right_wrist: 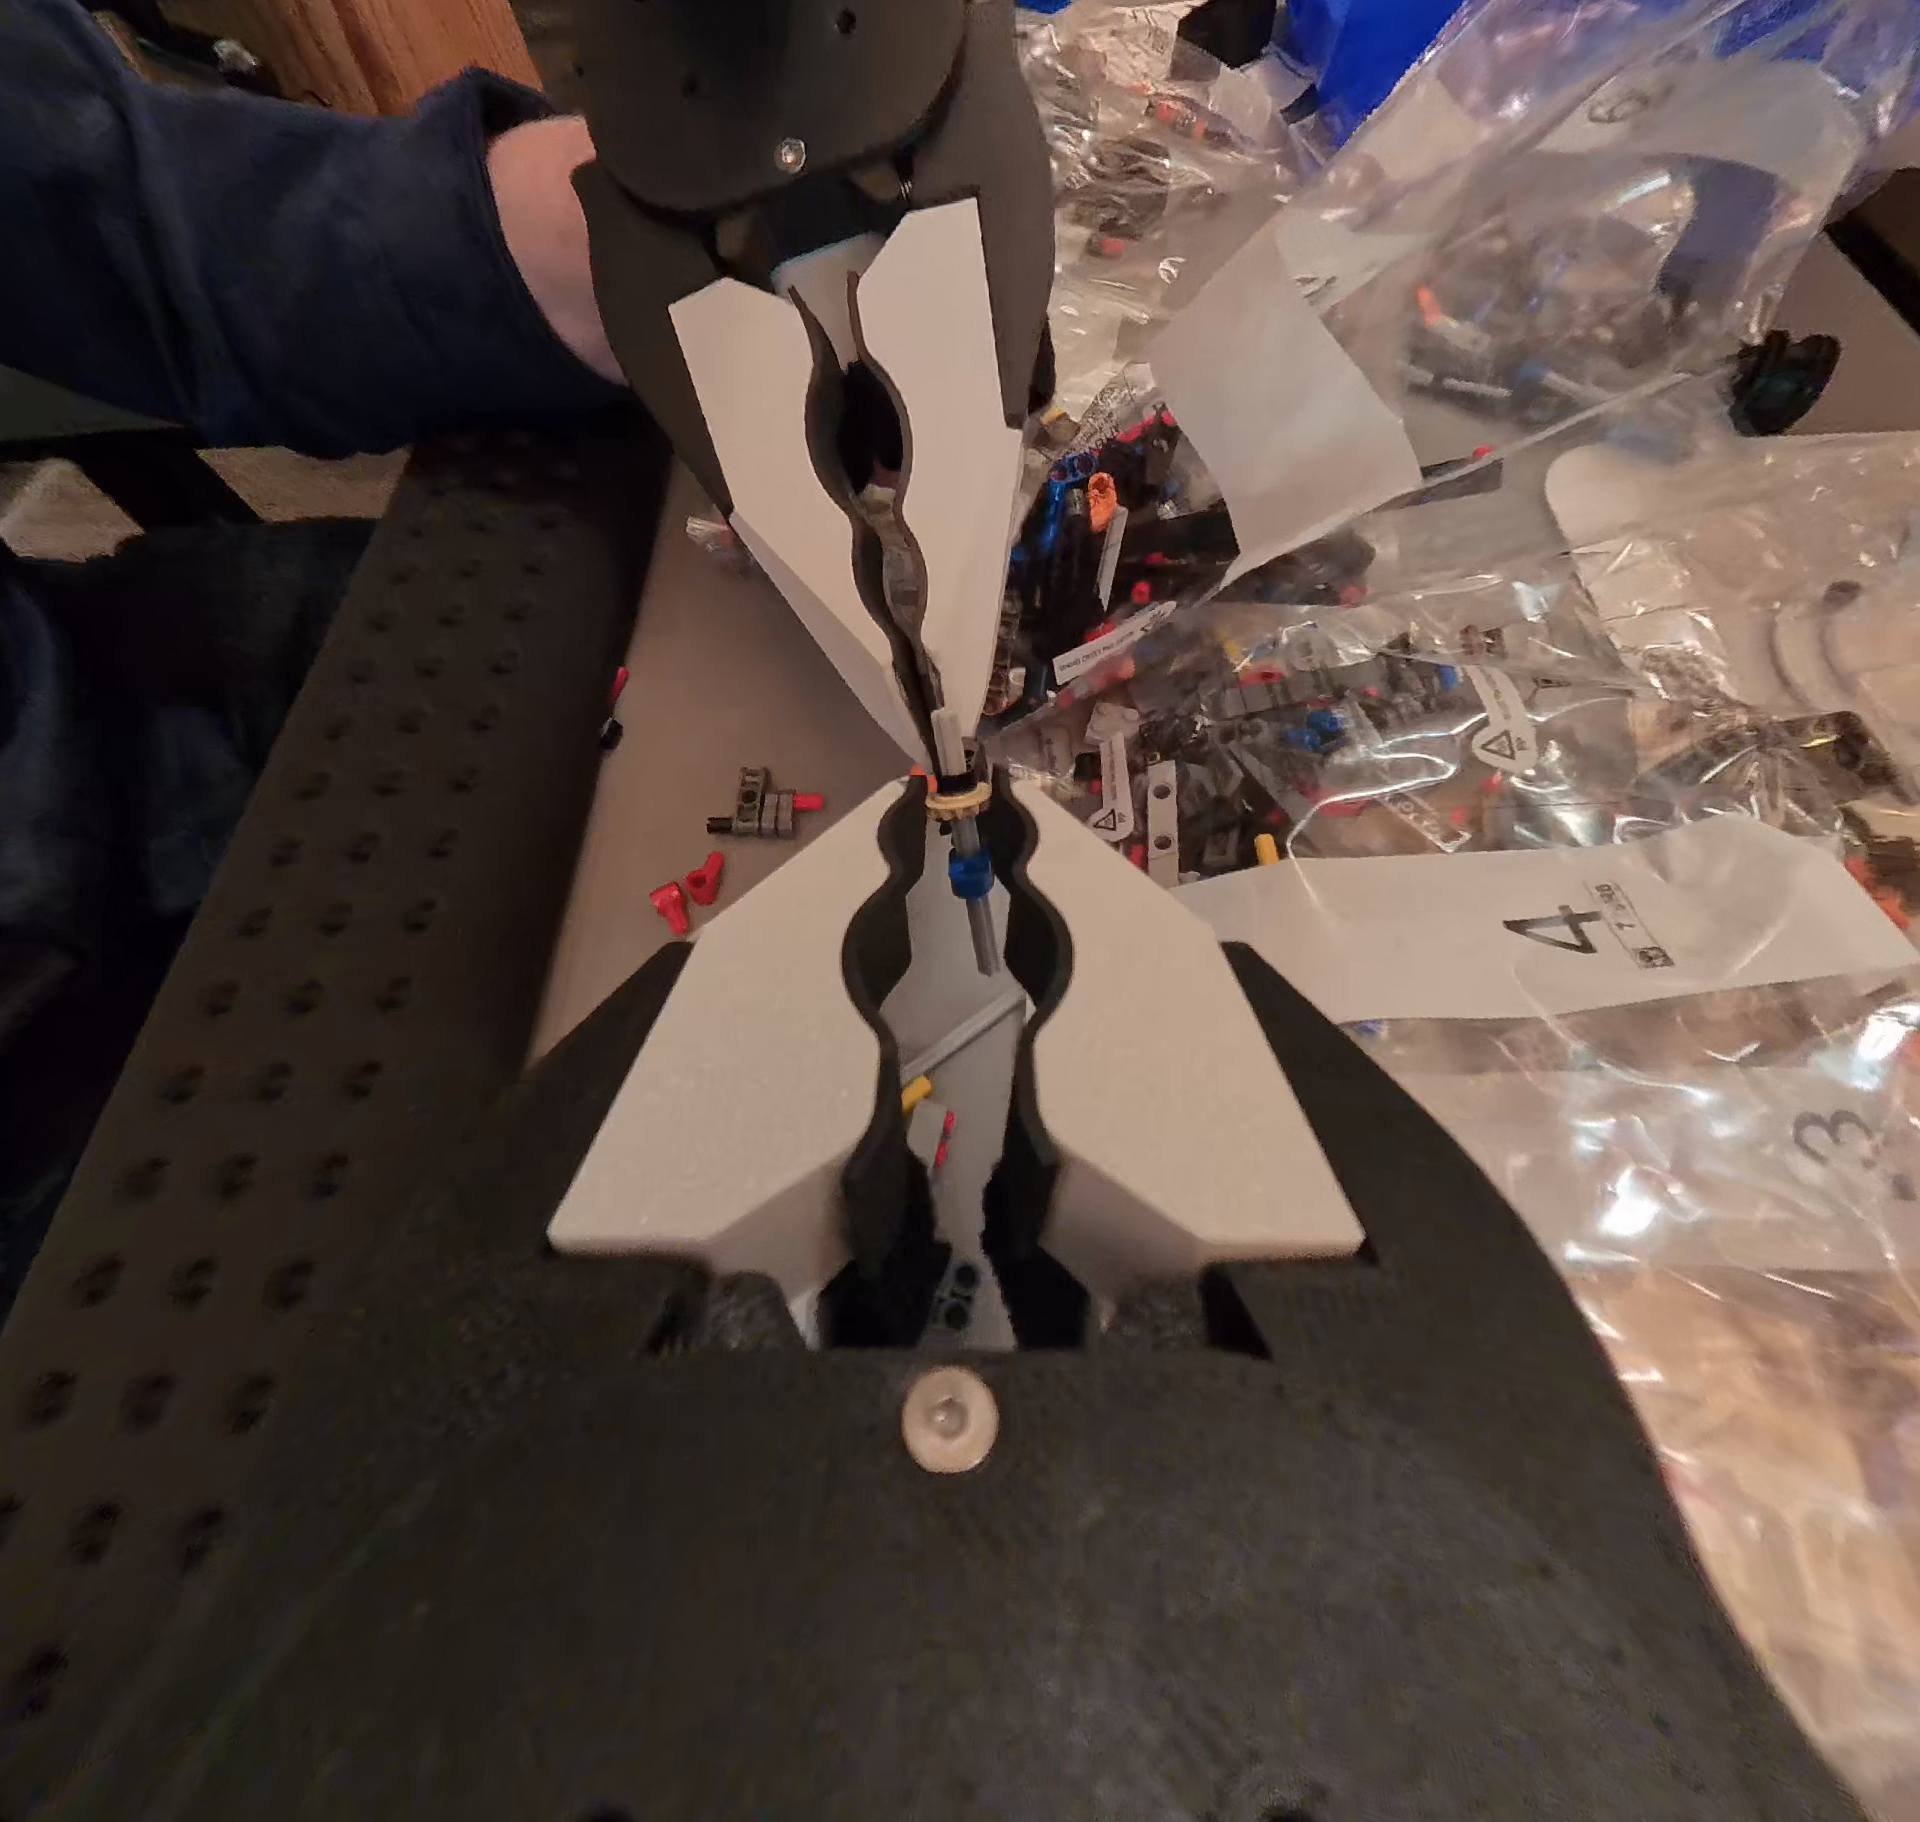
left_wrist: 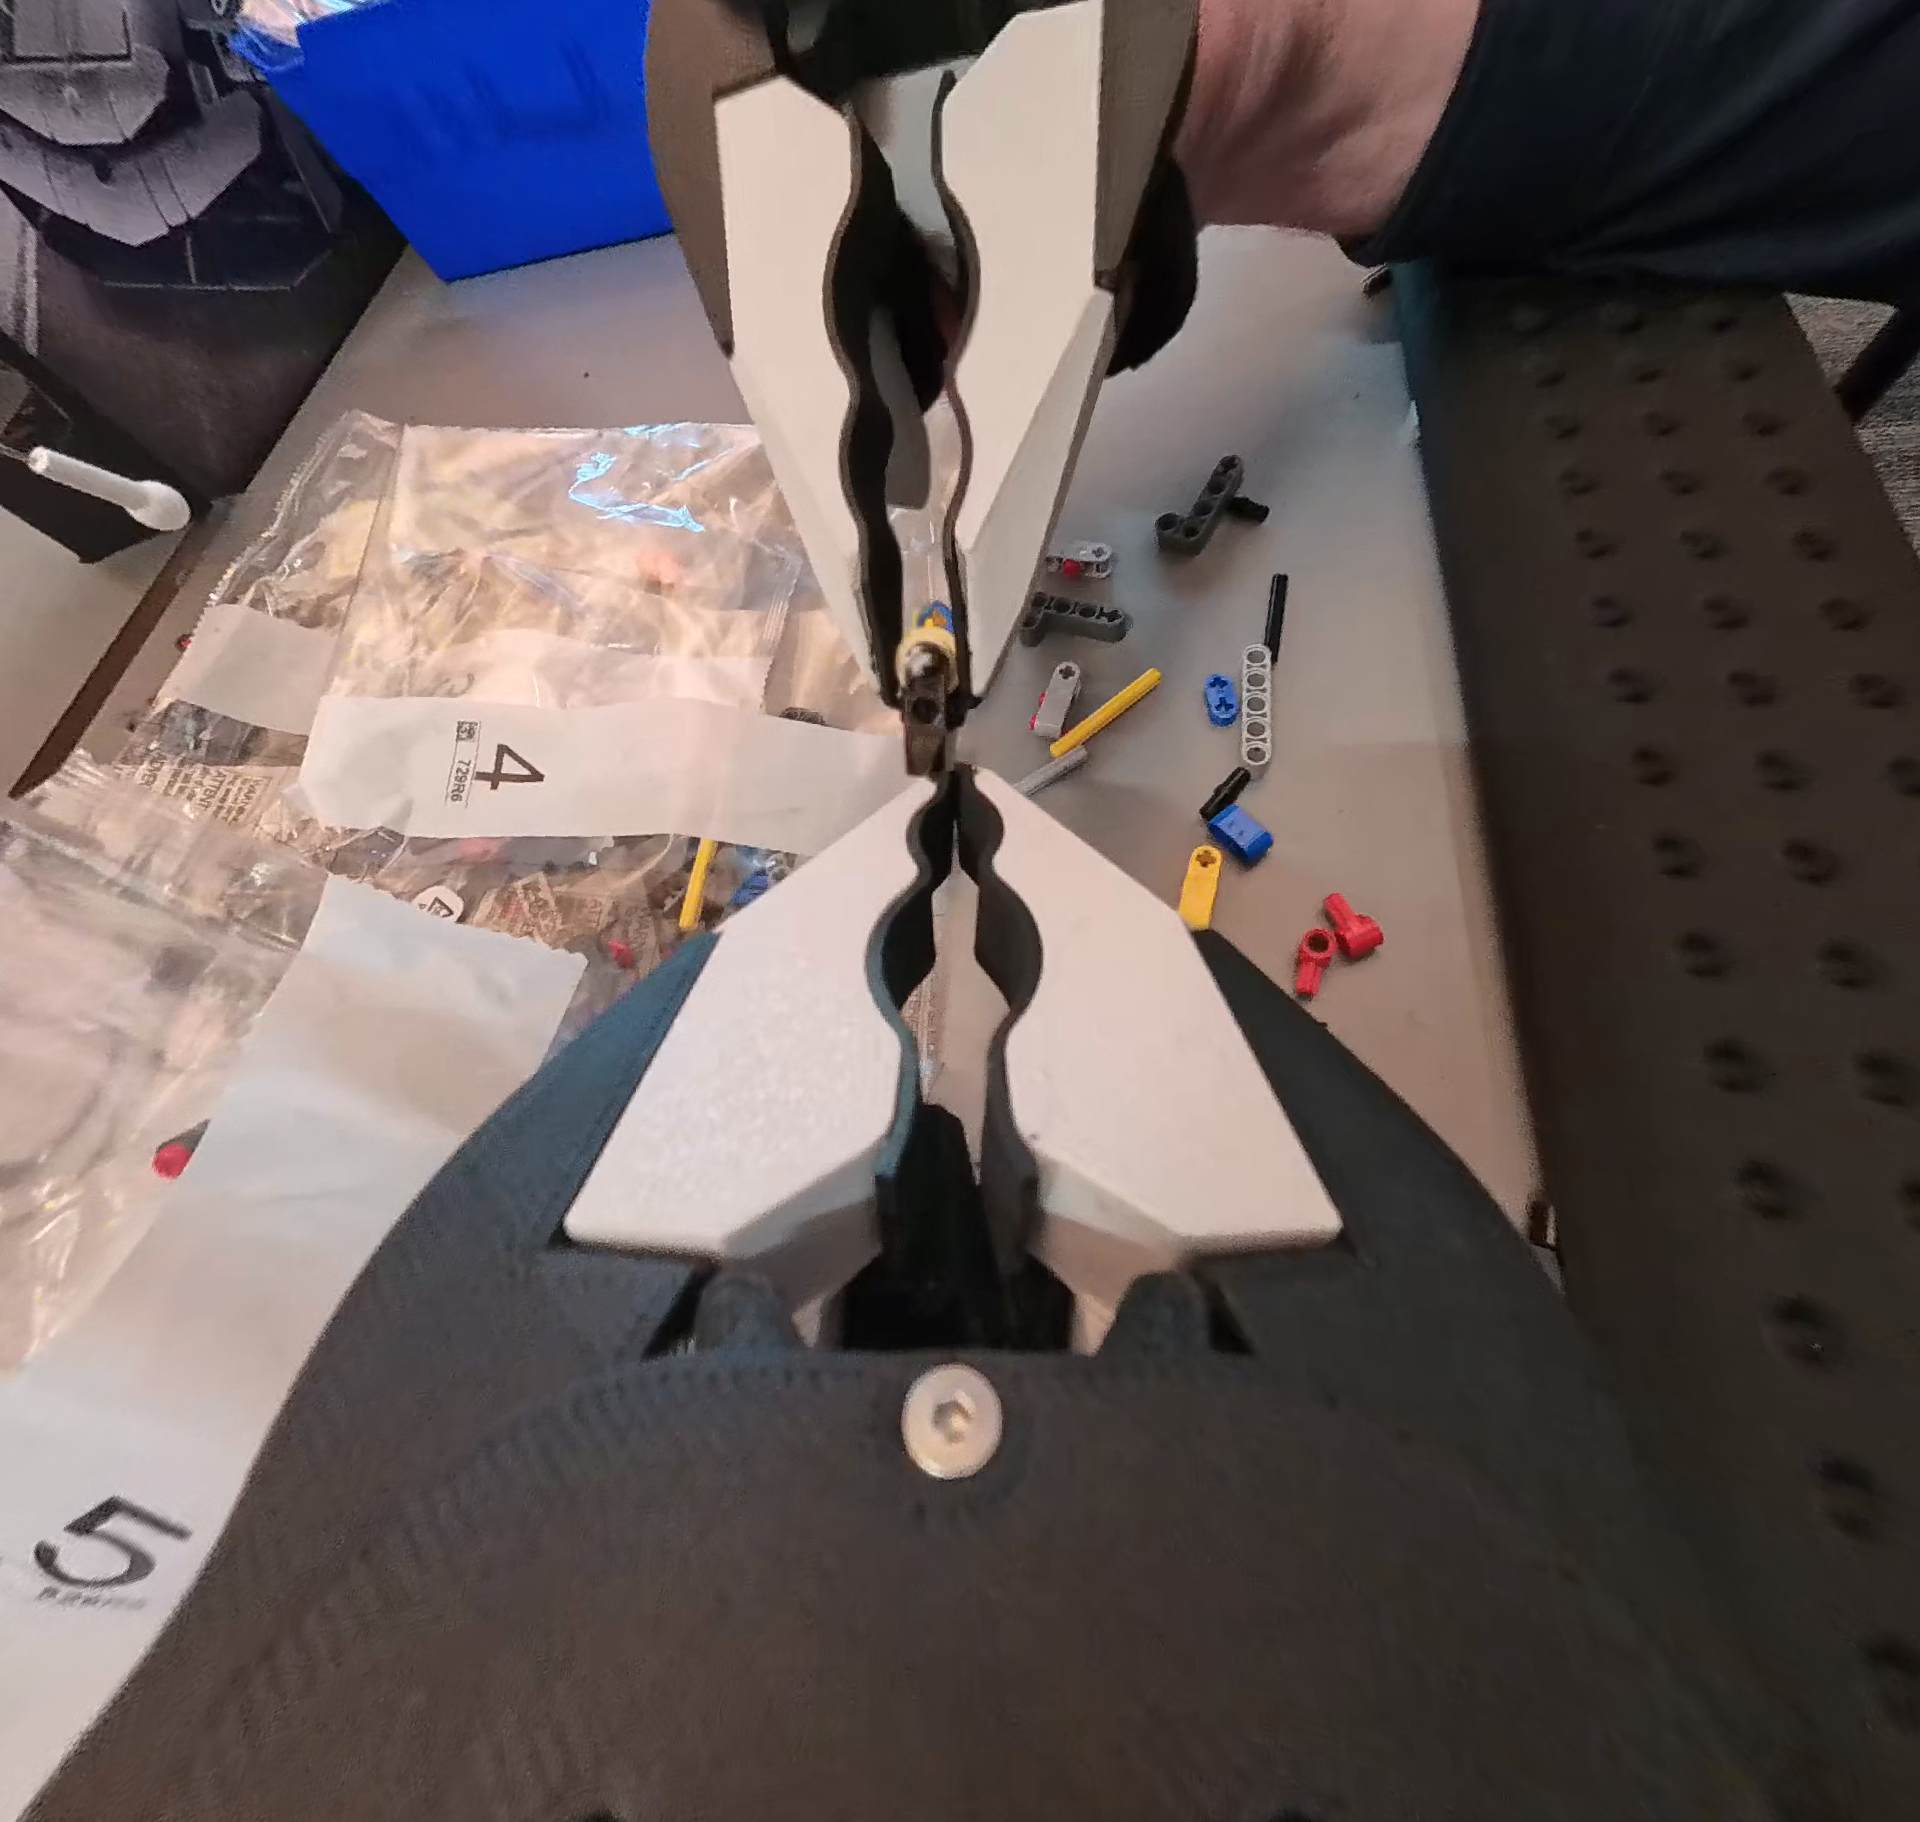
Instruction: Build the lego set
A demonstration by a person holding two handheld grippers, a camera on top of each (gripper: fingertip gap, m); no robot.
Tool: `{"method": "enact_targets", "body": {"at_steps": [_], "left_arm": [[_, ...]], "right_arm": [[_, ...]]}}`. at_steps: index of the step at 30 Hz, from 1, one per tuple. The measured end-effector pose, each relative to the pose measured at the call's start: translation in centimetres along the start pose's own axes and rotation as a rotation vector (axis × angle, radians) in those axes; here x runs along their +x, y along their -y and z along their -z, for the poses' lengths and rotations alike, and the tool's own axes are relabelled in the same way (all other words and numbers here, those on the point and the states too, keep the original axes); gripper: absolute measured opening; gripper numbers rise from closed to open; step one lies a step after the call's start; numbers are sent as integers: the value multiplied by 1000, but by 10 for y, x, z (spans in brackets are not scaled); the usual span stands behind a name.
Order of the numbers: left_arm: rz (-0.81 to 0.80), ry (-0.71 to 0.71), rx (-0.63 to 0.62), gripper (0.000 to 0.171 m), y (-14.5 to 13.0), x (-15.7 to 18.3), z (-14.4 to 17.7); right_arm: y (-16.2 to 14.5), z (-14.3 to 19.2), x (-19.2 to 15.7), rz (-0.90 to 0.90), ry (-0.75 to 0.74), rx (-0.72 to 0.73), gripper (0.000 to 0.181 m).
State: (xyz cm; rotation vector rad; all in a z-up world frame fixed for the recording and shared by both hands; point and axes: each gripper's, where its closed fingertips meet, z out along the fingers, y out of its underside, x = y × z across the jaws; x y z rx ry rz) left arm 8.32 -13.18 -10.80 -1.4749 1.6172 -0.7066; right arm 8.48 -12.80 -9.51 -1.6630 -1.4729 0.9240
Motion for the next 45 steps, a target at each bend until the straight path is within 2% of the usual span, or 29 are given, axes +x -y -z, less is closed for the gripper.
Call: {"method": "enact_targets", "body": {"at_steps": [4, 7, 9, 13, 16, 28, 36, 45], "left_arm": [[18, -20, 5, 2, -1, 3, 1], [34, -3, -1, 19, -4, -2, -2], [34, 5, -2, 23, -4, -3, -4], [46, 25, 28, 19, 2, -6, -6], [33, 6, 32, 7, 2, -1, -8], [53, -41, -115, 7, -23, 4, -12], [37, -65, -235, 7, -46, 10, -21], [53, -81, -268, 7, -53, 12, -29]], "right_arm": [[4, 3, 4, -64, 33, 56, 10], [8, 5, 4, -86, 53, 96, 9], [10, 5, 3, -86, 64, 109, 9], [11, 2, -2, -77, 86, 113, 9], [12, -1, -6, -73, 106, 118, 9], [-13, -11, -4, 25, 18, -70, 9], [-38, -25, -4, -15, 31, -189, 9], [-47, -29, -4, -39, 35, -229, 6]]}}
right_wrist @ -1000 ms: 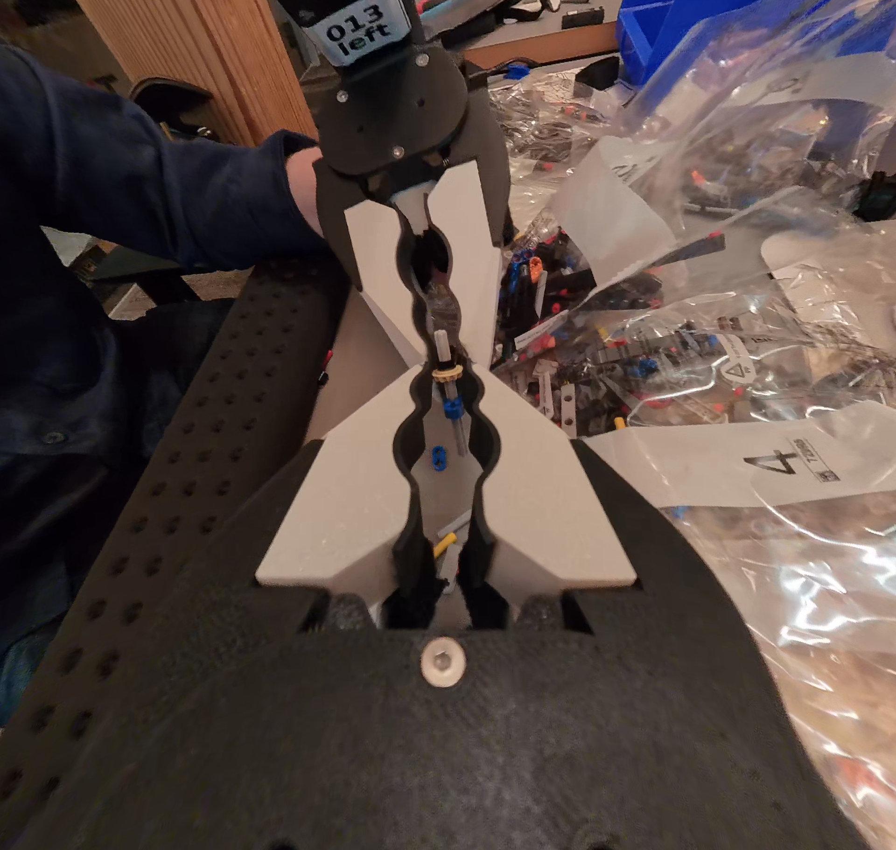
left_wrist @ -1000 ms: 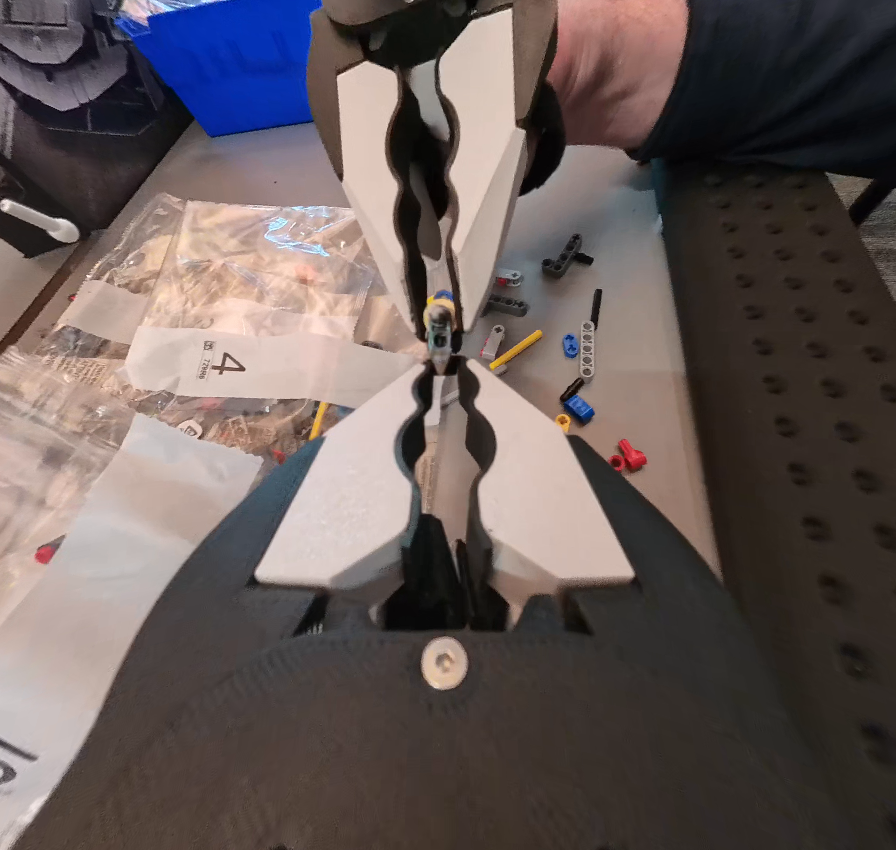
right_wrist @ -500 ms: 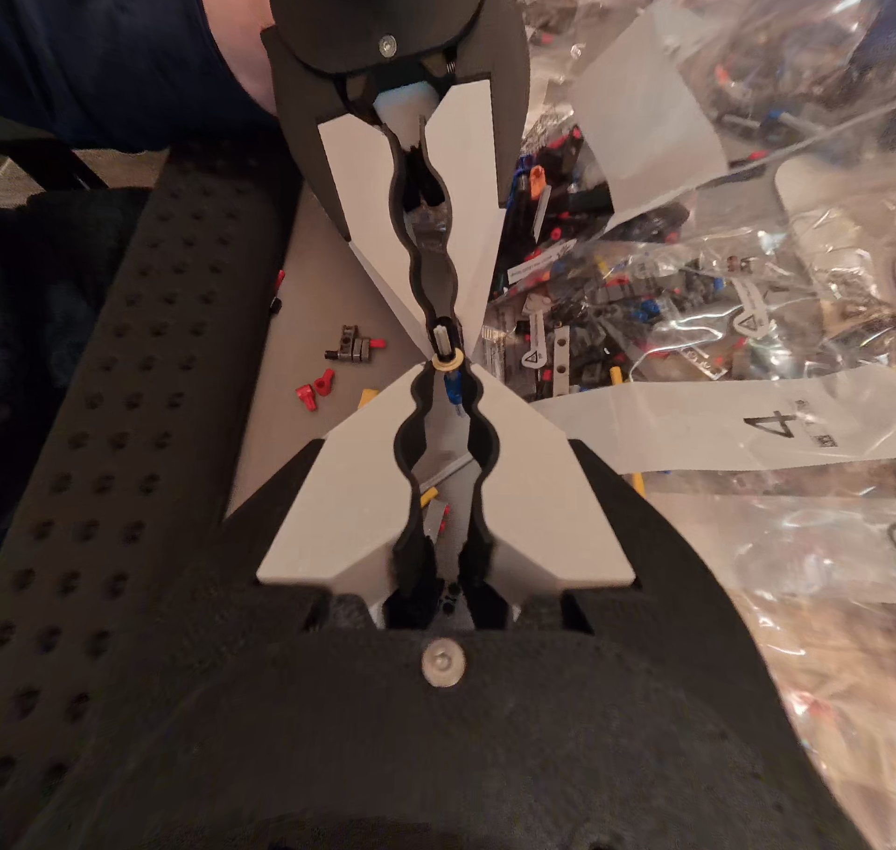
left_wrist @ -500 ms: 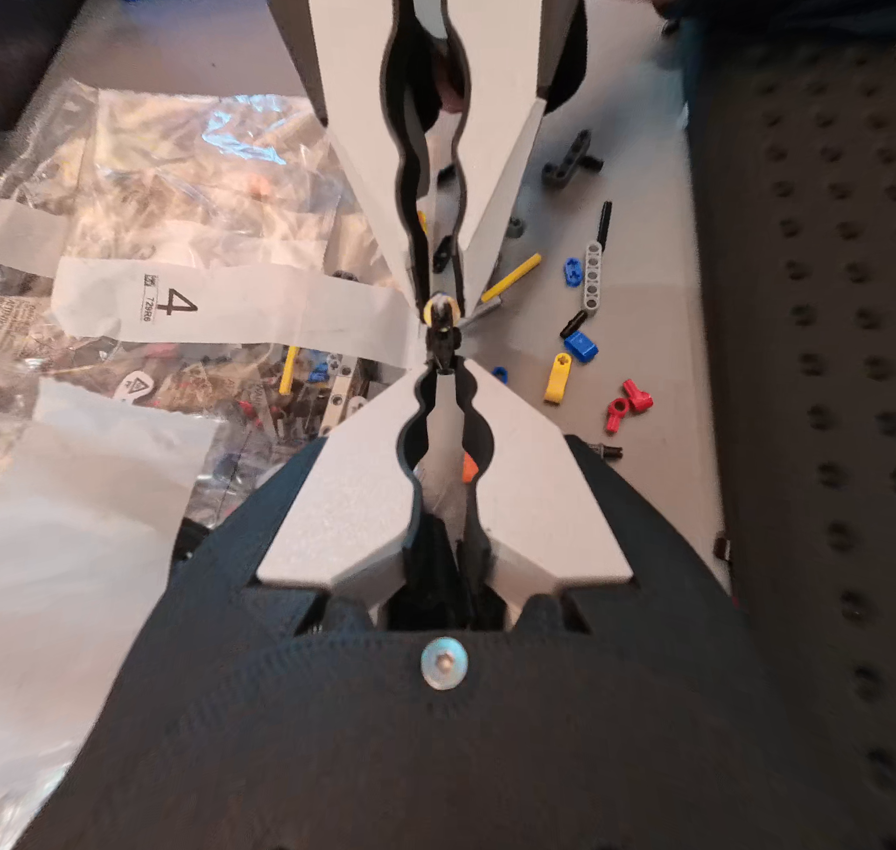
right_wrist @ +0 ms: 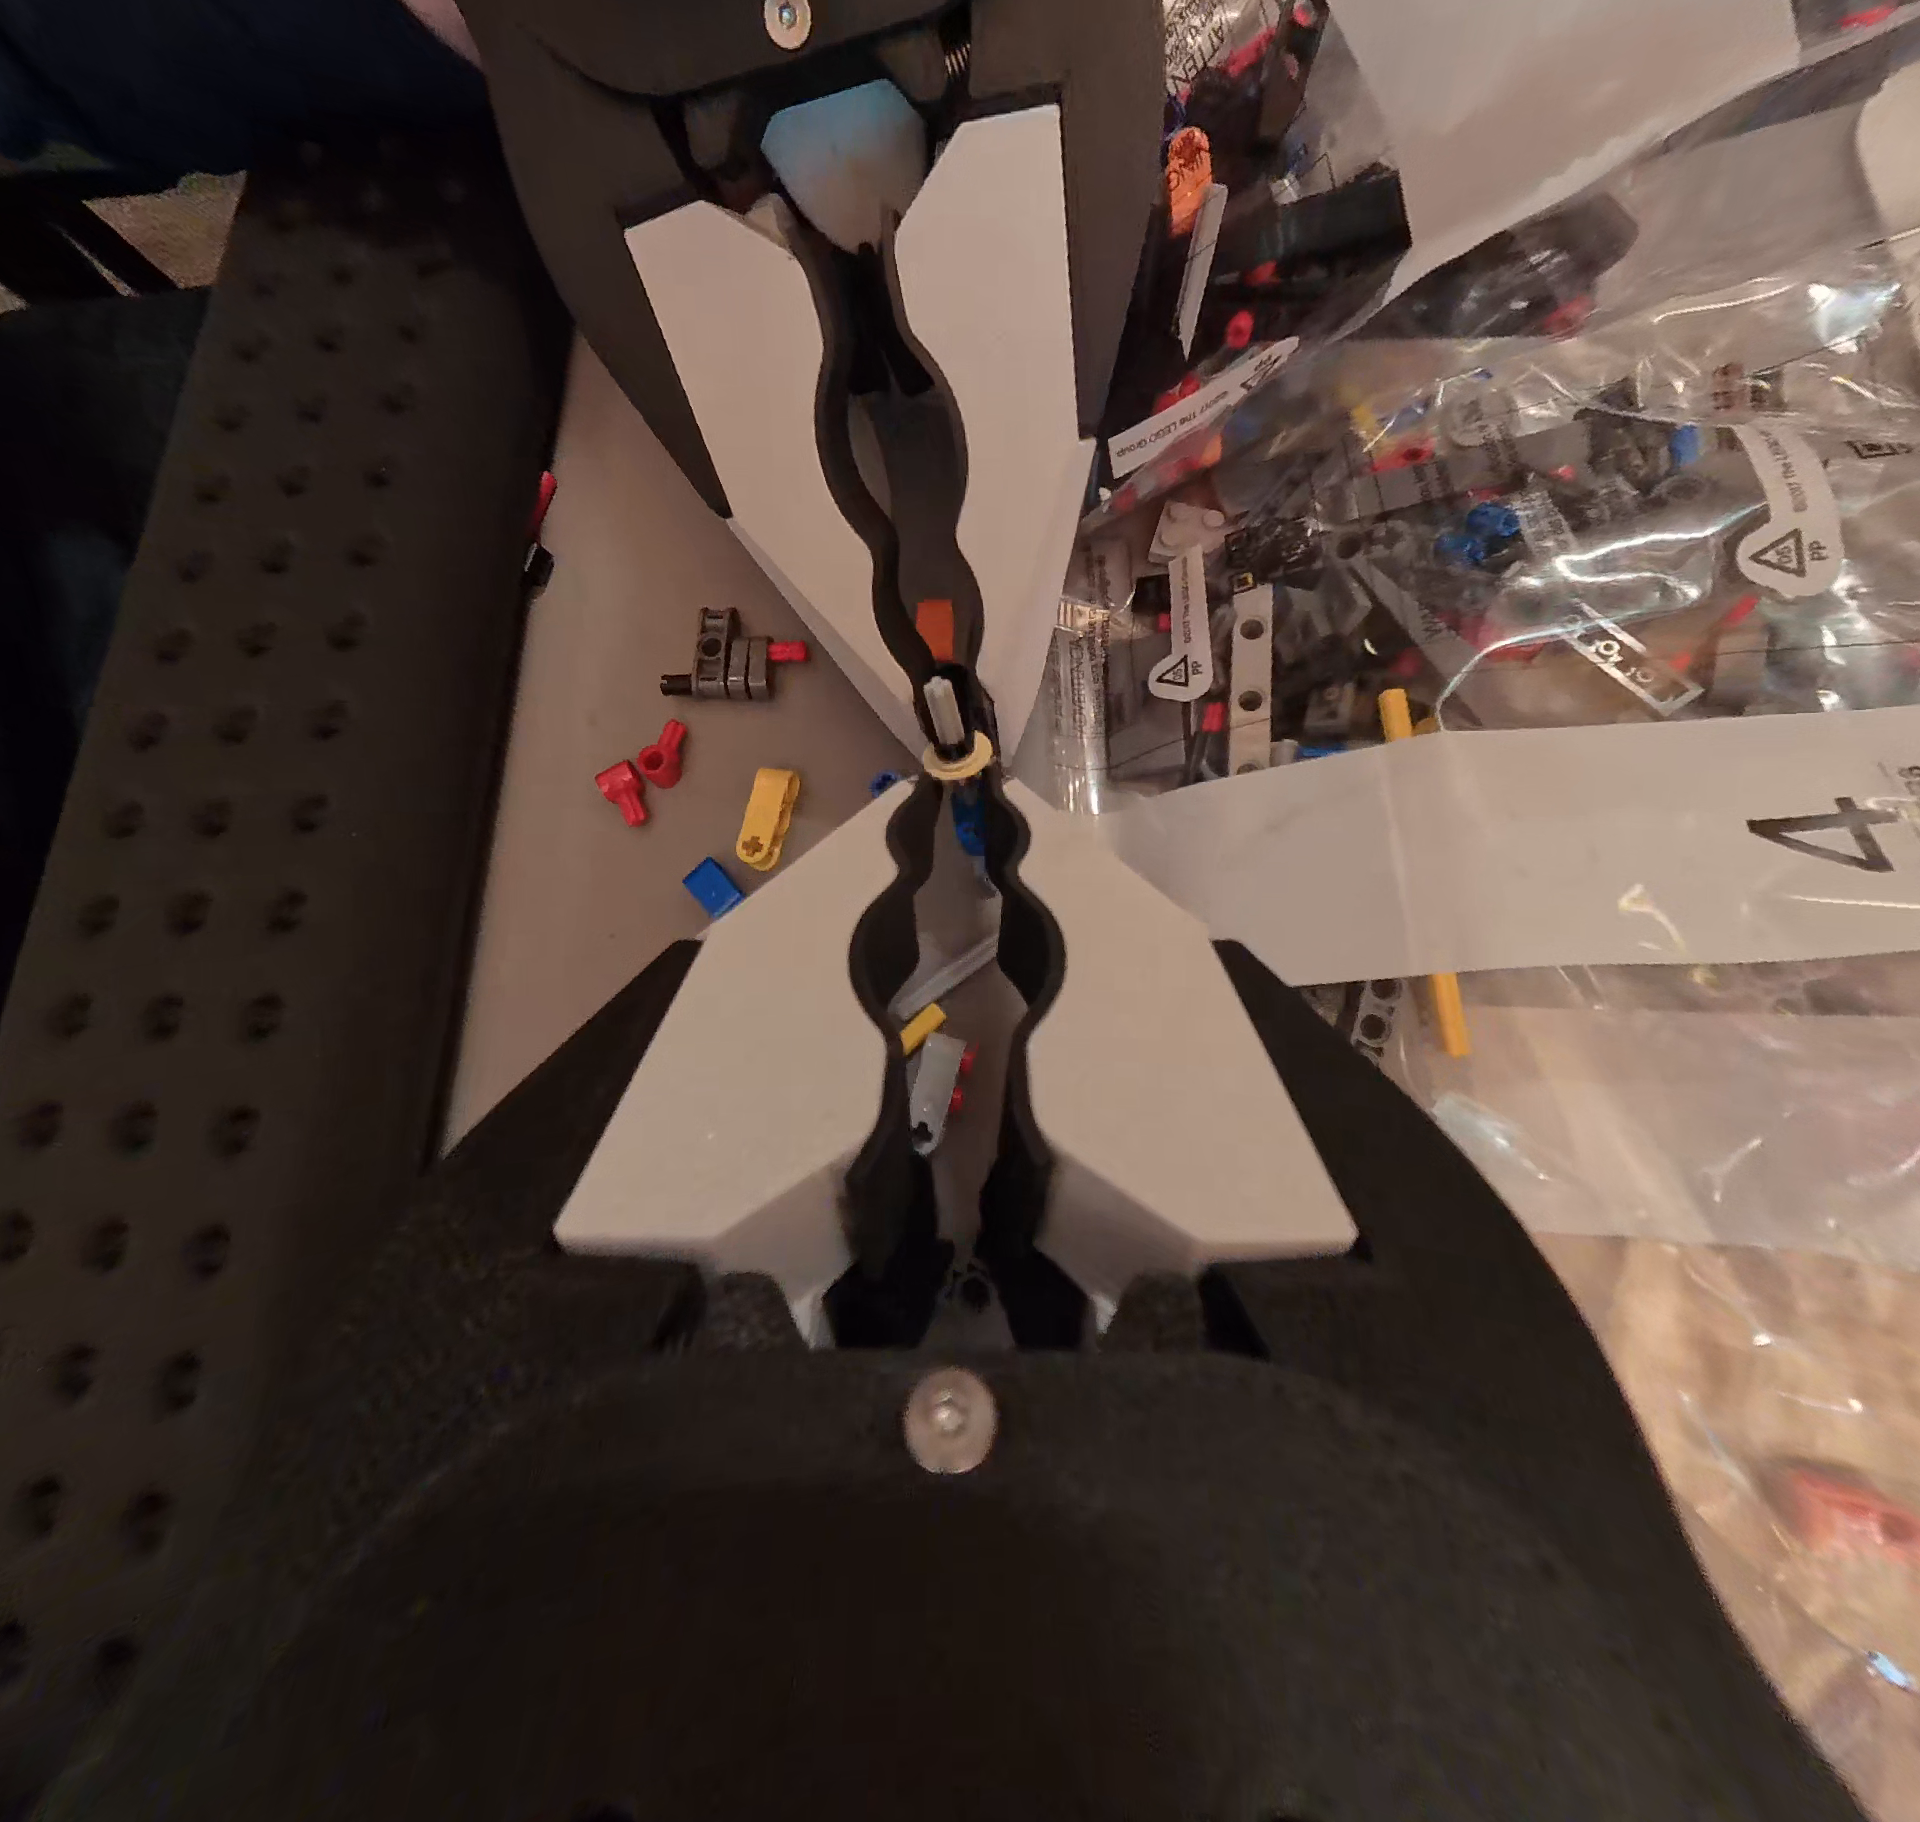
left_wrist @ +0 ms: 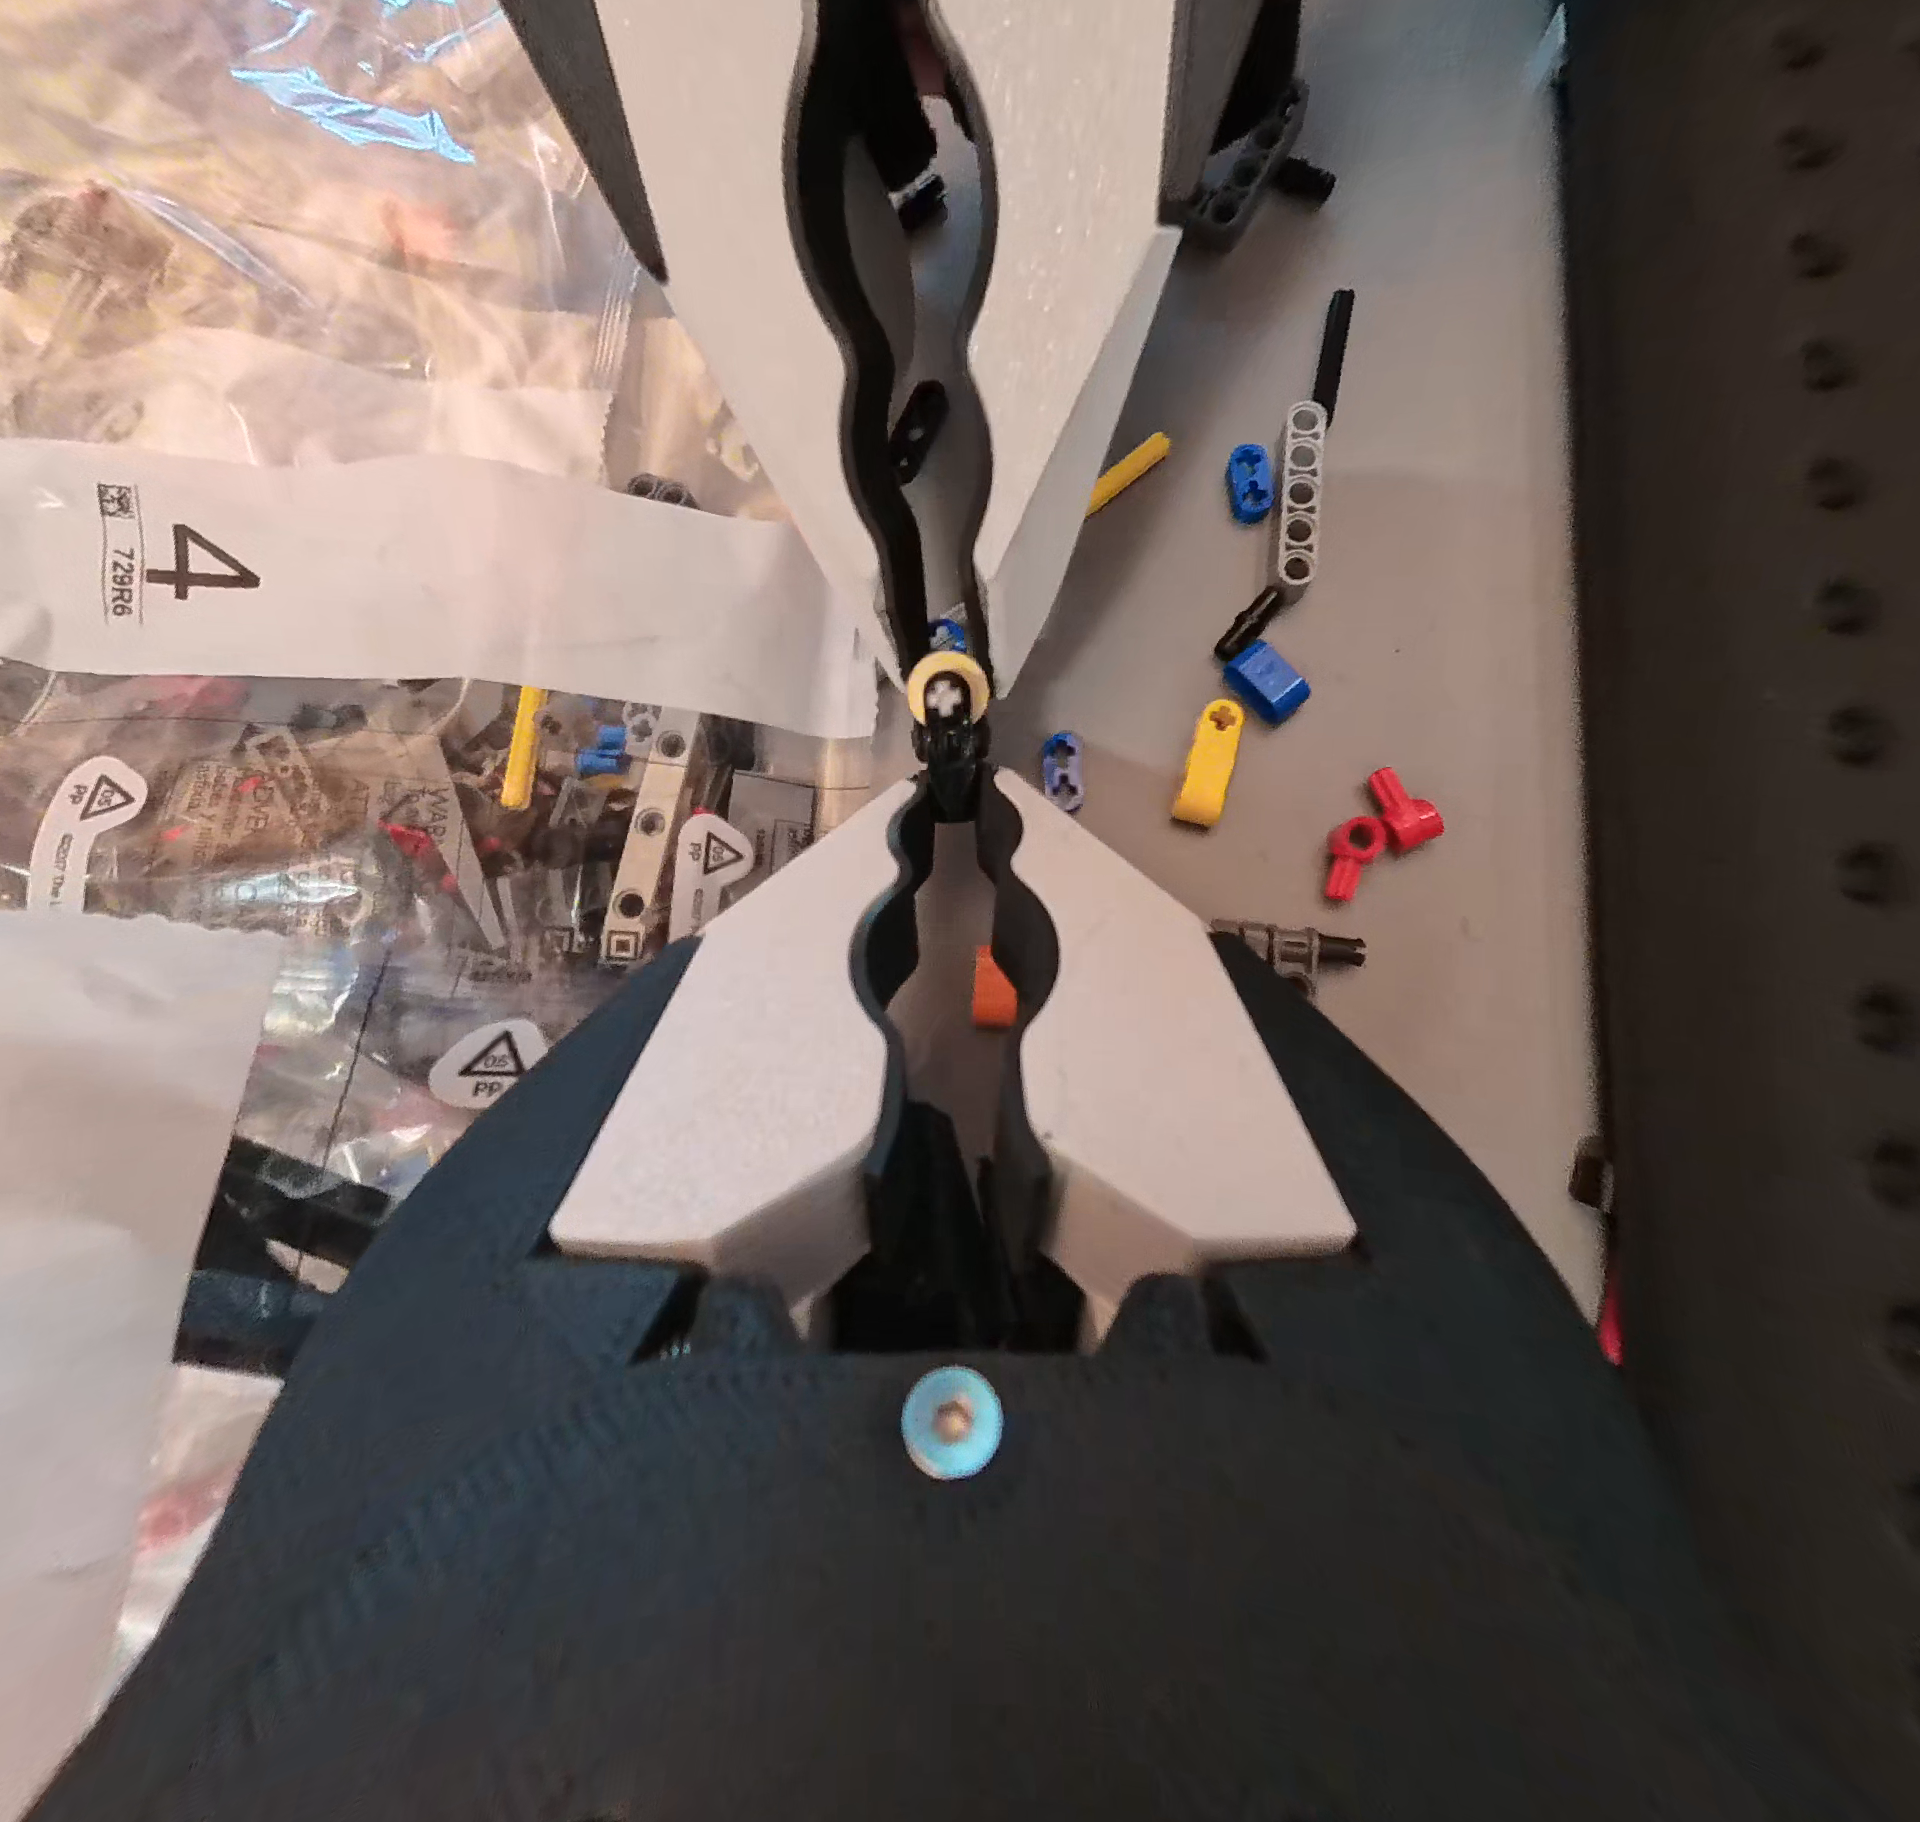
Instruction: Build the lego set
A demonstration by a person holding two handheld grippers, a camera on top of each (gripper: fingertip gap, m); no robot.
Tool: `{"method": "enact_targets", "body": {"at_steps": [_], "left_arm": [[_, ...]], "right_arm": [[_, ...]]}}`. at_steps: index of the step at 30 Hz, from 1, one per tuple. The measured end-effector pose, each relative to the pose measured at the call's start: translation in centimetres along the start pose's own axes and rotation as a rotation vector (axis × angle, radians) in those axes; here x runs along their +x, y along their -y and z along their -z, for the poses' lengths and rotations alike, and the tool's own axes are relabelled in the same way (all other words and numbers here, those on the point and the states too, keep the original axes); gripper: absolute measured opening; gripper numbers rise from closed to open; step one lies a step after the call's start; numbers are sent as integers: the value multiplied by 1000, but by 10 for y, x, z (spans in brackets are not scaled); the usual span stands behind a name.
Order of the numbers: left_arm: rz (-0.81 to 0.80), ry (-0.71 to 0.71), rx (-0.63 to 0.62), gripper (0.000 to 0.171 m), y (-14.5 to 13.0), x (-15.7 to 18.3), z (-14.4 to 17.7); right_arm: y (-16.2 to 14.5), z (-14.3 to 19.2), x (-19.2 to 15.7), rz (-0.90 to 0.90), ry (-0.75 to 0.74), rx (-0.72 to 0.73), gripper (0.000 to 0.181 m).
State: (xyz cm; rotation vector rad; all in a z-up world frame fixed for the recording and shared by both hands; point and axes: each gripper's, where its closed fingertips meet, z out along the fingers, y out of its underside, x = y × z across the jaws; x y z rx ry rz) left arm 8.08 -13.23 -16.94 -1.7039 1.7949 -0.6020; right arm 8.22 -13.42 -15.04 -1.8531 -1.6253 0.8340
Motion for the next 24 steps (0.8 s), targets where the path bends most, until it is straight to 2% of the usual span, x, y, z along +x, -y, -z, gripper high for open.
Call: {"method": "enact_targets", "body": {"at_steps": [7, 14, 17, 19, 21, 24], "left_arm": [[5, 5, 10, 7, 3, -1, 0], [9, 4, -1, 7, 2, -1, 1], [4, -2, 3, 7, 4, 0, 2], [-2, -11, -1, 7, 5, 2, 2], [-6, 10, -1, 7, 5, -1, 4], [20, 12, 40, 7, 10, -5, 11]], "right_arm": [[-1, 4, 2, 15, -16, -1, 7], [16, 14, -3, 69, -33, 71, 11], [12, 7, -2, 78, -44, 35, 15], [12, 3, -3, 90, -46, 21, 7], [10, 4, 1, 93, -70, 6, 7], [14, 10, 4, 23, -44, 61, 7]]}}
